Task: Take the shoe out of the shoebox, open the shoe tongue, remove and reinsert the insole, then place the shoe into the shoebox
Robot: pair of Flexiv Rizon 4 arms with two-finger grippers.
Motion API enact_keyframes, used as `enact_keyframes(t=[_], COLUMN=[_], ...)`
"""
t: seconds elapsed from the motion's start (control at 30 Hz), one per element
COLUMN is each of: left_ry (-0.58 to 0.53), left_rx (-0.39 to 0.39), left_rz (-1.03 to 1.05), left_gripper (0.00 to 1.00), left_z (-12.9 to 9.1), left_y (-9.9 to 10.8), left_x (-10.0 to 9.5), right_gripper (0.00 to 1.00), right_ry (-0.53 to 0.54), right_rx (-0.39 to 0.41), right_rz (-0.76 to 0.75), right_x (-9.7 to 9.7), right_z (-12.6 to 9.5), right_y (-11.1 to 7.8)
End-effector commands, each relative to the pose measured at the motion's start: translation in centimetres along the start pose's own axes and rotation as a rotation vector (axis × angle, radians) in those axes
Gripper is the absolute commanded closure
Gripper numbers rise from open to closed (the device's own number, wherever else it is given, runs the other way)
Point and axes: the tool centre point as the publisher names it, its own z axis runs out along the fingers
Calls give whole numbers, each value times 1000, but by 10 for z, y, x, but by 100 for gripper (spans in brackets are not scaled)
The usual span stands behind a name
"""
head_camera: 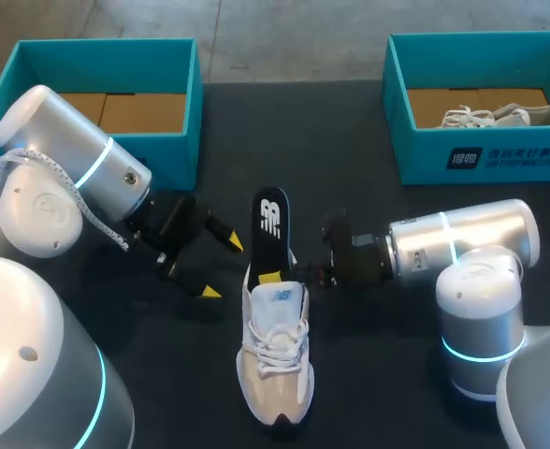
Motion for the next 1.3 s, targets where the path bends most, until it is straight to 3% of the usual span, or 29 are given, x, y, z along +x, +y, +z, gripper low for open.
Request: enact_keyframes(t=[0.03, 0.27, 0.97, 1.07, 1.13, 1.3], left_ry=[0, 0, 0, 0, 0, 0], left_rx=[-4, -4, -4, -4, -4, -4], left_rz=[0, 0, 0, 0, 0, 0], left_gripper=[0, 0, 0, 0, 0, 0], left_z=[-1, -1, -1, -1, -1, -1], left_y=[-1, -1, -1, -1, -1, -1], left_x=[1, 1, 1, 1, 1, 1], right_gripper=[76, 72, 81, 84, 100, 100], right_ry=[-11, -25, -34, -35, -35, -27], right_rx=[-11, -50, -110, -111, -110, -97], right_rz=[-6, -21, -34, -35, -36, -35], right_x=[3, 2, -4, -5, -5, -6], right_z=[1, 0, 1, 1, 1, 1], right_y=[3, 11, 22, 23, 23, 23])
